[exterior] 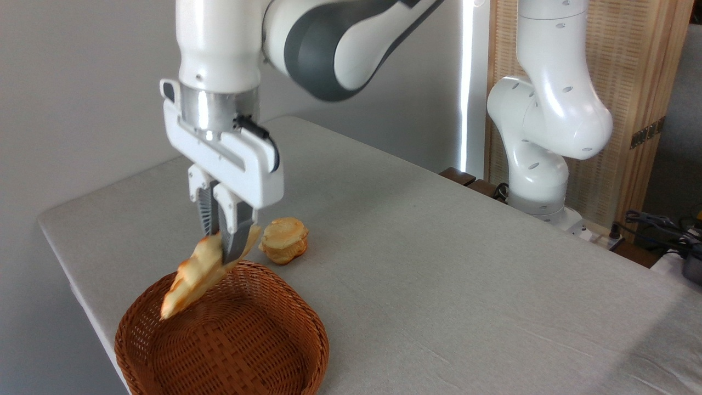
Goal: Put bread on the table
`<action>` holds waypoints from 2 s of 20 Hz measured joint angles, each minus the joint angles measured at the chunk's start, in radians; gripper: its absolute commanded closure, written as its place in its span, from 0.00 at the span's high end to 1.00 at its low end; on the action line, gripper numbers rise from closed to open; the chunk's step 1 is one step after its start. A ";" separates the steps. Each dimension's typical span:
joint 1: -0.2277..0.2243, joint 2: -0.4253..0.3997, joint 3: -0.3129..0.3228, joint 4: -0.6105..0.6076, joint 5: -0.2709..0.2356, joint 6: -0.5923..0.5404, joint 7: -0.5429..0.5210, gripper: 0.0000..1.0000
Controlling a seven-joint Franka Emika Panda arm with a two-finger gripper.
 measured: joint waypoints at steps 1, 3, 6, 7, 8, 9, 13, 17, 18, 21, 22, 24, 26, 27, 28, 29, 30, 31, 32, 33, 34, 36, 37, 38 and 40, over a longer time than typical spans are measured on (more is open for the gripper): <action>0.001 -0.015 0.001 0.000 0.002 -0.027 0.000 0.26; 0.002 -0.047 0.009 -0.010 0.005 -0.088 0.003 0.26; 0.003 -0.108 0.028 -0.062 0.006 -0.161 0.032 0.28; 0.003 -0.127 0.035 -0.084 0.006 -0.173 0.040 0.29; 0.004 -0.145 0.042 -0.108 0.008 -0.180 0.055 0.30; 0.004 -0.162 0.047 -0.133 0.012 -0.183 0.075 0.32; 0.006 -0.208 0.050 -0.232 0.054 -0.184 0.108 0.52; 0.006 -0.215 0.050 -0.287 0.105 -0.184 0.130 1.00; 0.005 -0.215 0.050 -0.296 0.107 -0.184 0.135 1.00; 0.004 -0.215 0.050 -0.307 0.109 -0.182 0.138 1.00; 0.002 -0.214 0.050 -0.308 0.109 -0.181 0.138 1.00; -0.001 -0.213 0.050 -0.309 0.109 -0.181 0.138 1.00; -0.001 -0.213 0.050 -0.309 0.109 -0.180 0.138 1.00; -0.002 -0.213 0.050 -0.308 0.109 -0.180 0.138 1.00; -0.002 -0.213 0.050 -0.308 0.109 -0.179 0.138 1.00; -0.002 -0.213 0.050 -0.307 0.109 -0.178 0.138 1.00; -0.002 -0.213 0.050 -0.305 0.109 -0.176 0.138 1.00; -0.003 -0.213 0.050 -0.302 0.109 -0.176 0.138 1.00; -0.003 -0.214 0.049 -0.298 0.109 -0.175 0.138 1.00; -0.003 -0.214 0.049 -0.293 0.109 -0.175 0.138 1.00; -0.003 -0.214 0.049 -0.285 0.109 -0.171 0.138 1.00; -0.003 -0.215 0.049 -0.253 0.109 -0.160 0.138 1.00; -0.003 -0.216 0.049 -0.232 0.109 -0.149 0.138 1.00; -0.003 -0.216 0.049 -0.214 0.109 -0.130 0.138 1.00; -0.003 -0.216 0.049 -0.196 0.109 -0.073 0.138 1.00</action>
